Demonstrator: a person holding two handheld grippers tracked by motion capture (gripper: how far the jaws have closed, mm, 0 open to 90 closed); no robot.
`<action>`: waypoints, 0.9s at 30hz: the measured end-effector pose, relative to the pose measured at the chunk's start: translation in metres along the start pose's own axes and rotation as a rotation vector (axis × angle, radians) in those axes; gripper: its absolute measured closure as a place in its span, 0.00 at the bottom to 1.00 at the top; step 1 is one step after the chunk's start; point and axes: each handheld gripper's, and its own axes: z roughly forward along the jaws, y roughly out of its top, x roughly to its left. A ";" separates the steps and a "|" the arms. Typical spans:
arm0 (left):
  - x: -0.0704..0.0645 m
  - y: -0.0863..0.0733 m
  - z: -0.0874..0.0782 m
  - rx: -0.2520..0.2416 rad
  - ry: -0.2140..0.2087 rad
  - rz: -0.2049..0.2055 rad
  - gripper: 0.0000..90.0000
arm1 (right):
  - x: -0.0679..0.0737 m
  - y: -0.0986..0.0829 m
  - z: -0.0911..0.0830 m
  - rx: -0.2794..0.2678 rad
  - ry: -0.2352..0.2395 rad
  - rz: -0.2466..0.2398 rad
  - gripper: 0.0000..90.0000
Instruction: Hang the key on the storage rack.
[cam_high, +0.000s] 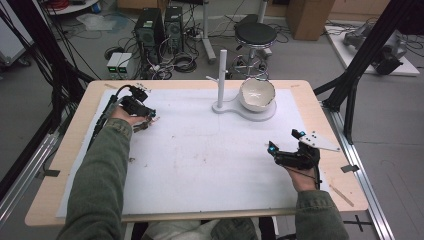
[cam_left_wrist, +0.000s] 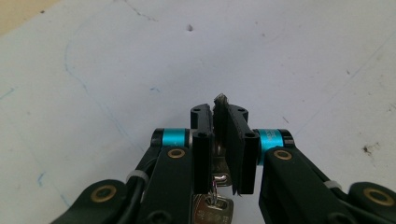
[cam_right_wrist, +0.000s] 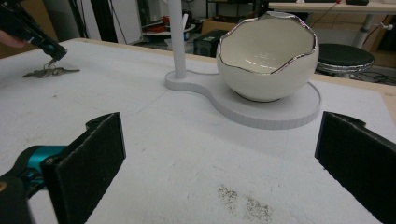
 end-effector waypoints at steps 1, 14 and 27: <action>0.000 0.001 -0.003 -0.010 -0.004 -0.003 0.90 | 0.000 0.000 0.000 0.000 0.000 0.000 0.01; -0.007 0.010 -0.036 -0.084 -0.005 0.004 0.90 | 0.000 0.000 0.000 -0.004 0.003 -0.006 0.01; -0.024 0.028 -0.067 -0.148 -0.008 0.079 0.90 | -0.001 0.001 0.000 -0.009 0.005 -0.002 0.01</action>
